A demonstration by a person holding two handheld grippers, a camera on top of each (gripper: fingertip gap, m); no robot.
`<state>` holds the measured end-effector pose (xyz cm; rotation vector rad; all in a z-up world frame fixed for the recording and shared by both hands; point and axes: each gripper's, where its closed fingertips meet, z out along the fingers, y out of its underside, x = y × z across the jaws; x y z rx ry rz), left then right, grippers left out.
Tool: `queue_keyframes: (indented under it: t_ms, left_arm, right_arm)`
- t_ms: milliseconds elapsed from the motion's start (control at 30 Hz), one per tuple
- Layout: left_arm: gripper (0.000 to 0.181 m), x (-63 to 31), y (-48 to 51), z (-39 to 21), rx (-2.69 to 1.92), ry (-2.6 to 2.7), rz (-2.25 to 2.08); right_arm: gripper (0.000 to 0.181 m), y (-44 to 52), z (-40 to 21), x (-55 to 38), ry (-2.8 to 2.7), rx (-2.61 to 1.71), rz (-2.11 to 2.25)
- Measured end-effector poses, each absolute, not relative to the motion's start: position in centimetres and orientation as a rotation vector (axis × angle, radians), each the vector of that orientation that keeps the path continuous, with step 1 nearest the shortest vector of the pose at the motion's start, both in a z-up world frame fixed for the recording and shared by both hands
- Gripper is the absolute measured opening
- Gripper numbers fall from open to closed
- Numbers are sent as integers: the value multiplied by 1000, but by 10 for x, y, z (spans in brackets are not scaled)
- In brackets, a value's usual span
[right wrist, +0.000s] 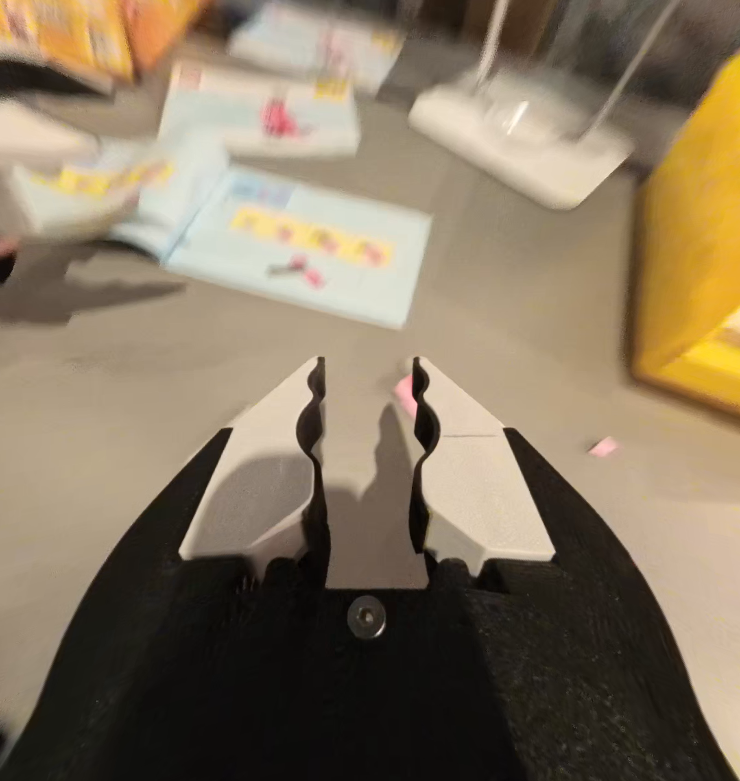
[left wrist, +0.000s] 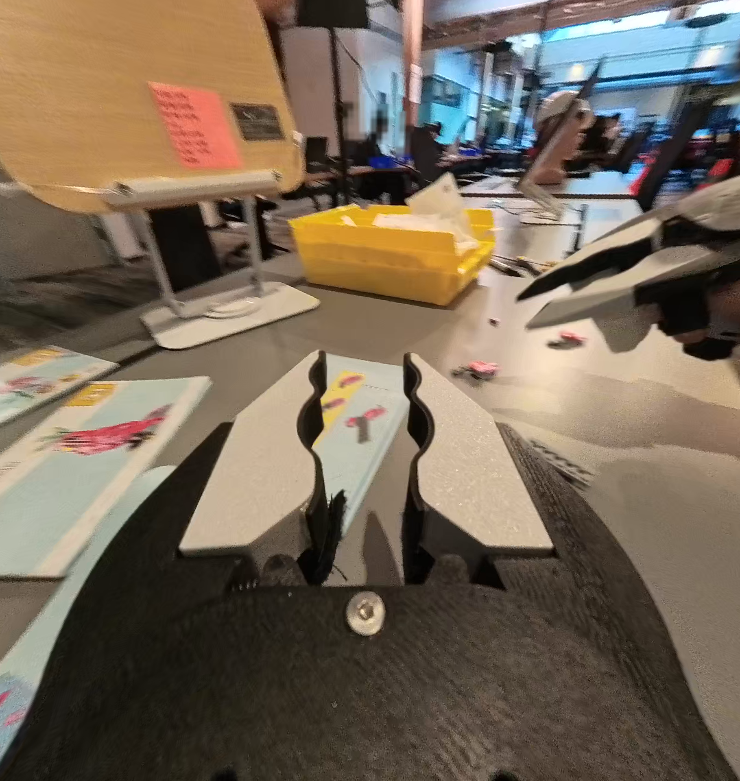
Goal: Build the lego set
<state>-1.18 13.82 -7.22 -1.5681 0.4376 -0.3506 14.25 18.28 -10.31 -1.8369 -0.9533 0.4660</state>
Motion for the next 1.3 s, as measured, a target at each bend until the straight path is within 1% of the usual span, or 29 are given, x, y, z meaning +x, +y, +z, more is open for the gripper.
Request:
queue_keyframes:
  t_ms: [67, 167, 233, 333, 500, 567, 667, 767, 833, 967, 1133, 1300]
  left_arm:
    - [34, -30, 141, -60, -1507, 364, -212]
    - [30, -58, 140, -43, -1425, 250, -72]
    - [30, -68, 138, -39, -1408, 209, -38]
    - [29, -77, 139, -40, -1394, 195, 29]
    - [24, -64, 135, -42, -1353, 261, 78]
    - [24, -37, 132, -43, -1341, 350, 25]
    - [17, 21, 122, -58, -1337, 571, -58]
    - [7, 56, 118, -82, -1366, 724, 41]
    - [5, 76, 113, -95, -1363, 825, 60]
    - [3, 98, 101, -100, -1329, 915, 2]
    - [2, 92, 102, -98, -1338, 891, -23]
    - [2, 91, 103, -99, -1347, 880, -51]
  right_arm:
    - [43, 201, -67, 140, -821, -1607, 472]
    - [41, 213, -26, 130, -709, -1316, 456]
    - [31, 225, -13, 122, -699, -1186, 375]
    - [26, 248, -8, 117, -678, -1071, 205]
    - [21, 249, -25, 113, -745, -986, 120]
    - [13, 248, -31, 111, -763, -962, 111]
    - [12, 248, -37, 104, -774, -981, 177]
    - [4, 249, -41, 102, -778, -993, 203]
    - [7, 253, -40, 106, -748, -1008, 206]
    - [7, 264, -43, 115, -697, -1064, 225]
    - [5, 268, -47, 117, -681, -1106, 261]
    - [7, 271, -45, 129, -655, -1102, 182]
